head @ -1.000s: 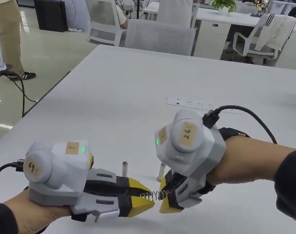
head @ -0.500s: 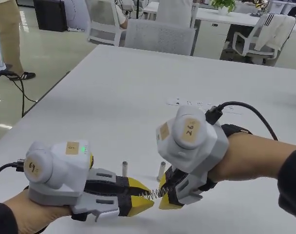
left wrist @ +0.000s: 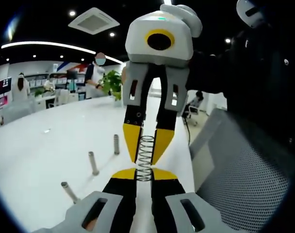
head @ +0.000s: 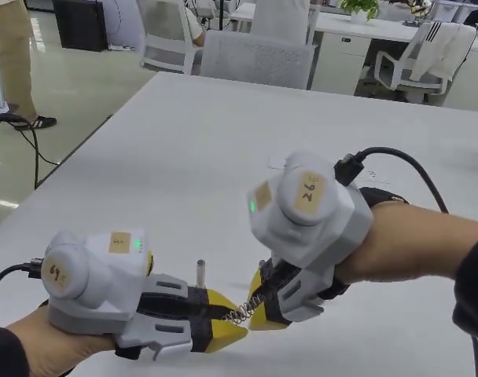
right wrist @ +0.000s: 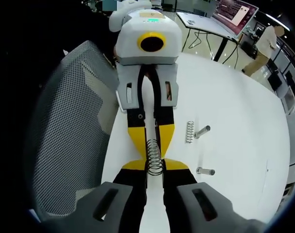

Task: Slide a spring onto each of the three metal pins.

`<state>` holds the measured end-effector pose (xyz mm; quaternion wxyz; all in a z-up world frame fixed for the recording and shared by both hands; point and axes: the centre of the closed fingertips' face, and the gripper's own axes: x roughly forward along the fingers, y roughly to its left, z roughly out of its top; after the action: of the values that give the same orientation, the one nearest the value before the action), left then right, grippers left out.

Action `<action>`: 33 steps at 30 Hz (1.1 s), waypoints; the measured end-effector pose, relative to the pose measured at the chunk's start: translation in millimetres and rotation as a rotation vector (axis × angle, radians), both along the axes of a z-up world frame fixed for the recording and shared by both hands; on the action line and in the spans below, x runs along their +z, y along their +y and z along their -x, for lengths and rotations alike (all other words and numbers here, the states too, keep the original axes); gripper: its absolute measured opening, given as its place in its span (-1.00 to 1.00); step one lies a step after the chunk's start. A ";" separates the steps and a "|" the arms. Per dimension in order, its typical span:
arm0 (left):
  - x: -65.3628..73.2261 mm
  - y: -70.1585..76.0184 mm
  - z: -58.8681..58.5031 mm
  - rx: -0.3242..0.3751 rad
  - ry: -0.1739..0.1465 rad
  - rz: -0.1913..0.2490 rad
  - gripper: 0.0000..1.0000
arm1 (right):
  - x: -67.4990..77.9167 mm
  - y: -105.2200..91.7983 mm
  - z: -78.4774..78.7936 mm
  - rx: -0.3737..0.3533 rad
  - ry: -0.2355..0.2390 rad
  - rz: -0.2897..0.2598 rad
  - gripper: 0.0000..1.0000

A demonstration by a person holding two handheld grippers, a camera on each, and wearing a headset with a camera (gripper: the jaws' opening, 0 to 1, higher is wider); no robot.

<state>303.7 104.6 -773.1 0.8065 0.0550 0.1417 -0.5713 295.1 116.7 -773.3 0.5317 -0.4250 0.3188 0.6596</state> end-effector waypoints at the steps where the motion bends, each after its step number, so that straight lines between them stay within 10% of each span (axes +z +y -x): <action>1: -0.1 -0.1 0.1 -0.001 0.000 0.000 -0.95 | 1.3 1.2 0.6 0.001 0.002 -0.004 -0.83; 33: -3.6 -3.0 1.2 -0.011 -0.014 -0.019 -0.93 | 5.4 15.4 8.7 0.056 -0.015 0.026 -0.84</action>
<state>302.4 101.6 -776.7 0.8037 0.0675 0.1413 -0.5741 286.4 132.2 -767.9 0.5098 -0.4458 0.3113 0.6666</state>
